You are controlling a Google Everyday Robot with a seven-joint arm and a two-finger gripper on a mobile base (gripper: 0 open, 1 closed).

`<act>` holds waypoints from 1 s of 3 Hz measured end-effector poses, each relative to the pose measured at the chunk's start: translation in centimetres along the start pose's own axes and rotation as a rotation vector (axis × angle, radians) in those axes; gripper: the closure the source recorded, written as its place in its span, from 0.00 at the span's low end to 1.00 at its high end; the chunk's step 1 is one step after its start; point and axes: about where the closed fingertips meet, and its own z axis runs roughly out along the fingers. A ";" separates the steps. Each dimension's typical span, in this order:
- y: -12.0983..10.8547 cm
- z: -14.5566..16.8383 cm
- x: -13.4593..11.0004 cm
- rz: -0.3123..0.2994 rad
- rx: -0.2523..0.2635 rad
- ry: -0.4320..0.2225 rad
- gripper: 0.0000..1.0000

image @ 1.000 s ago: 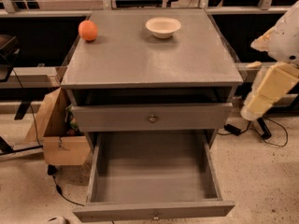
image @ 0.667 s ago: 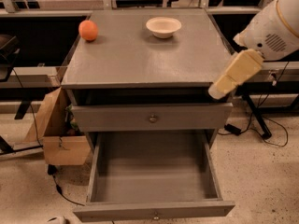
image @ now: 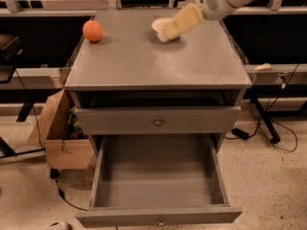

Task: Place orange into middle drawer

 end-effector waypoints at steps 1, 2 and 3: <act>0.2 0.4 -3.9 0.009 -0.003 -0.056 0.00; 0.2 0.4 -3.9 0.009 -0.003 -0.056 0.00; -0.1 1.4 -4.1 0.045 0.019 -0.082 0.00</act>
Offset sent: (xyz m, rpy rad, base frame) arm 0.0173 0.0281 0.0268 0.0514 -0.0296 0.0033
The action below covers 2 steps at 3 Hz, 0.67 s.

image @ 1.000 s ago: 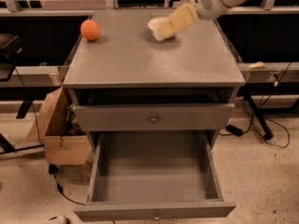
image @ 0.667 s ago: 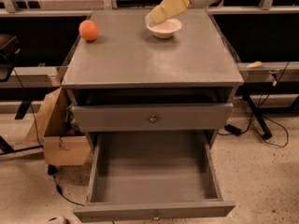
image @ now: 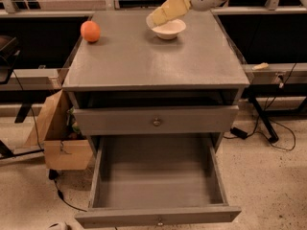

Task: Place orange into middle drawer

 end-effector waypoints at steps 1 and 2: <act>0.5 4.6 0.0 0.081 0.030 -0.033 0.00; 2.0 11.0 -0.8 0.164 0.038 -0.091 0.00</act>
Offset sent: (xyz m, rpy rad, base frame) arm 0.1012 0.1331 -0.0861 0.2876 -0.0411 -0.2018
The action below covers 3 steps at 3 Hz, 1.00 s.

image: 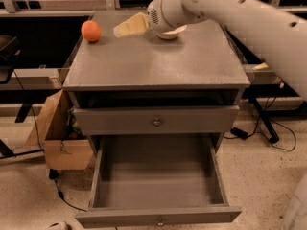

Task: Place orange into middle drawer

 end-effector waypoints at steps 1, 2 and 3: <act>1.9 7.4 -0.5 0.083 0.040 -0.079 0.00; 3.7 12.2 -2.8 0.152 0.036 -0.138 0.00; 3.7 12.2 -2.8 0.152 0.036 -0.139 0.00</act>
Offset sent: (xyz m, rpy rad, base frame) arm 0.1068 0.1456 -0.0398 0.2445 -0.0680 -0.1579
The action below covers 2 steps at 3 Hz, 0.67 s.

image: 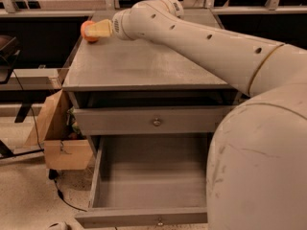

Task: Place orange into middle drawer

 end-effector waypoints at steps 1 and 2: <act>-0.7 1.5 -0.4 0.011 -0.011 -0.027 0.00; -2.3 5.1 -0.4 0.034 -0.039 -0.051 0.00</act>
Offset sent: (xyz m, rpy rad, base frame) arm 0.0856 0.0056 -0.0228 0.1009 -0.0471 0.0121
